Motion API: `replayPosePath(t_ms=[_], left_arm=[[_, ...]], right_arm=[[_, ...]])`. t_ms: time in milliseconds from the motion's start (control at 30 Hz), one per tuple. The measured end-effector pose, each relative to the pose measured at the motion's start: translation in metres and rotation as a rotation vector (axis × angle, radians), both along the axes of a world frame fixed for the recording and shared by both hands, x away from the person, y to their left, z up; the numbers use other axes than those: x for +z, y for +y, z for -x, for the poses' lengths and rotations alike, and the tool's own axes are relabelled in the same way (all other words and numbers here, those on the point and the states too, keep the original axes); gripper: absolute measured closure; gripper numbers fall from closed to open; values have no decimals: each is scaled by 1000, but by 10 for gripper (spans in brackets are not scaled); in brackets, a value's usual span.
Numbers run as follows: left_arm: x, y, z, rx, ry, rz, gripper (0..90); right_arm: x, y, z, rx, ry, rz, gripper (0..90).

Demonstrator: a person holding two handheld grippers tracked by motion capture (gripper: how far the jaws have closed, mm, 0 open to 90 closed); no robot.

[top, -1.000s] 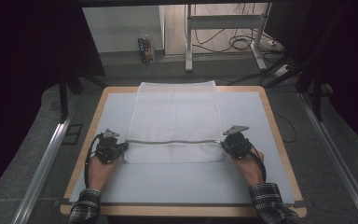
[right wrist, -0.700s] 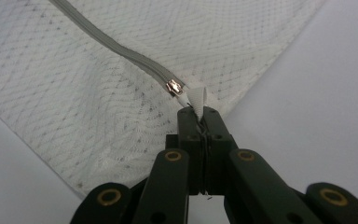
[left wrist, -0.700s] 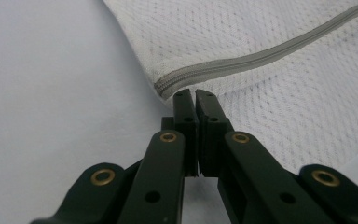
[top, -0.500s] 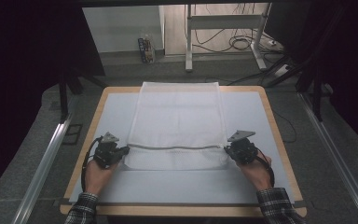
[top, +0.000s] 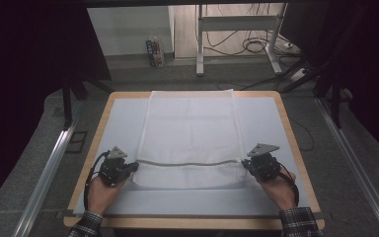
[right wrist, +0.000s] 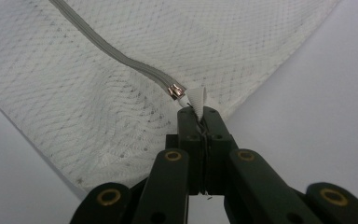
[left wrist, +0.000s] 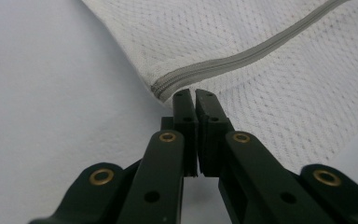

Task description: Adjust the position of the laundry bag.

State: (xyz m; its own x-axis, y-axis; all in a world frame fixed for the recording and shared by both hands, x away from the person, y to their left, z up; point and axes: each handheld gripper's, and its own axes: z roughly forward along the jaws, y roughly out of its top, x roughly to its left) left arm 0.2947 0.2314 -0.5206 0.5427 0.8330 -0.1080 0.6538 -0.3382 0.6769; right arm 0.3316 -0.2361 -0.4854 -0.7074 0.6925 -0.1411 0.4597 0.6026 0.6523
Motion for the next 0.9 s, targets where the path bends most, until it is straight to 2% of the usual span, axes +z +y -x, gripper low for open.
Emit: replayPosePath(t_ms=[133,500,567,900], left_arm=[[1,-6,4,-13,-1,-19,887],[2,-6,23,-25,-2,-6,886],[2,-7,29,-36,4,-6,885],[0,-11,42,-60,21,-13,882]], right_arm=[[0,-6,8,-6,14,-6,877],[-3,-10,27,6,34,1,876],[-3,-11,31,10,39,5,875],[-4,-17,45,14,58,8,873]])
